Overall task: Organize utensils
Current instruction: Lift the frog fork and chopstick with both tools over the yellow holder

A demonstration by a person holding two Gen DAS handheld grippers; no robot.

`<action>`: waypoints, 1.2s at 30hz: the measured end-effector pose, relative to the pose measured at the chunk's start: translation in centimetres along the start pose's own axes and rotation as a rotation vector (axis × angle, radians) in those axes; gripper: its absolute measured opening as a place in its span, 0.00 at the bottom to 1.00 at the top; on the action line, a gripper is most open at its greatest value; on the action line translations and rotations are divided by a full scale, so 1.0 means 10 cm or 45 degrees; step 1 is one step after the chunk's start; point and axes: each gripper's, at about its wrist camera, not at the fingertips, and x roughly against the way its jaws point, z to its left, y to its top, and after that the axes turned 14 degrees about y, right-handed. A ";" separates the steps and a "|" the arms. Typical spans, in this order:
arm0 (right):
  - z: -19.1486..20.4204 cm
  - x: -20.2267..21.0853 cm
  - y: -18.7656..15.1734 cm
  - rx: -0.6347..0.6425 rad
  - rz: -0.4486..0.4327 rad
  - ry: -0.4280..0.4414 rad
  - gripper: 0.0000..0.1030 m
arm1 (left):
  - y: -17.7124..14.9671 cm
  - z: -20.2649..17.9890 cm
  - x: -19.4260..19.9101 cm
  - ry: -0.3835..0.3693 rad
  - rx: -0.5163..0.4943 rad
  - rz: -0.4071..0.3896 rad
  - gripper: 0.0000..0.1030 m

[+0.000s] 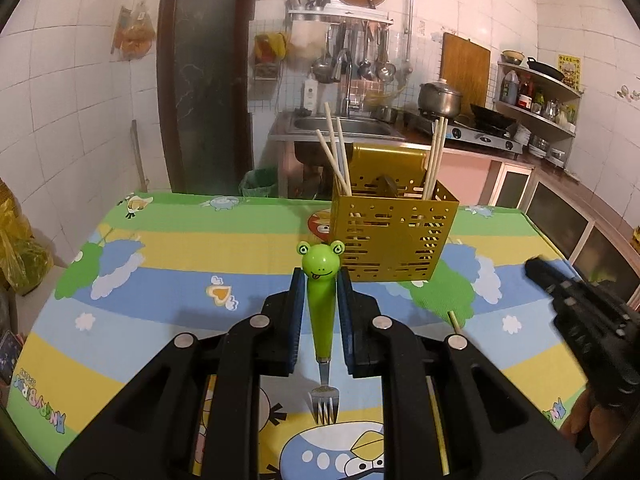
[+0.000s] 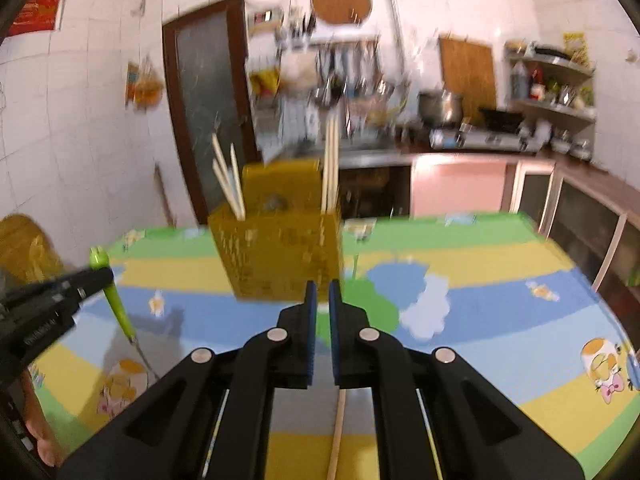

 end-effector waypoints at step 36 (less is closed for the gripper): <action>-0.03 -0.22 0.00 -0.009 0.022 -0.050 0.06 | 0.07 0.03 -0.25 -0.001 0.010 0.033 0.15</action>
